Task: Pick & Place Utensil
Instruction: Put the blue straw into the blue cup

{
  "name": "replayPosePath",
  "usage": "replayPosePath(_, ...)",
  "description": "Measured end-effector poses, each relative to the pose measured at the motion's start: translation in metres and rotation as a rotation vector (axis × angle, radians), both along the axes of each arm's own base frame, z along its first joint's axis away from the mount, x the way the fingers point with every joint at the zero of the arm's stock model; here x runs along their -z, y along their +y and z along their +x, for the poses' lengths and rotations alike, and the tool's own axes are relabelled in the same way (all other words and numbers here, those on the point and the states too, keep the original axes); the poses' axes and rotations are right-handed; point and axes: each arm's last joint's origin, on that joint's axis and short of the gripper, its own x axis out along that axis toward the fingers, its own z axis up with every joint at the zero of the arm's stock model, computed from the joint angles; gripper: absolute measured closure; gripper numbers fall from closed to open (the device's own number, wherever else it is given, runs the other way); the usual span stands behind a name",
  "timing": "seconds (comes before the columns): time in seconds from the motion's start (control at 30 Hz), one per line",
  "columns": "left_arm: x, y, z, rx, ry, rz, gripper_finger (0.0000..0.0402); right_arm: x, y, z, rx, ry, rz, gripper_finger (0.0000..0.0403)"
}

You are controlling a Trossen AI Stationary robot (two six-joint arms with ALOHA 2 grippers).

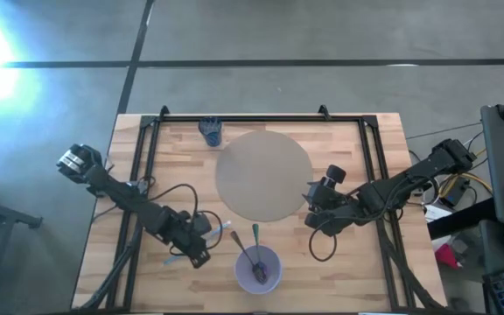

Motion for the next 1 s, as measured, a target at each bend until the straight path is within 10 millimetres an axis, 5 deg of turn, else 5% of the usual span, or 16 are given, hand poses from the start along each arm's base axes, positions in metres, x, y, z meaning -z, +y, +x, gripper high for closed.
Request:
replayPosePath(0.5,0.014,0.008,-0.011,-0.05,0.095,0.063,0.029,0.0,0.0,0.0,0.0,-0.001,-0.001,0.0229)
replayPosePath(1.0,0.038,0.0,0.001,-0.015,0.167,0.121,0.0289,0.0,0.0,0.0,0.001,-0.002,-0.001,0.0227)
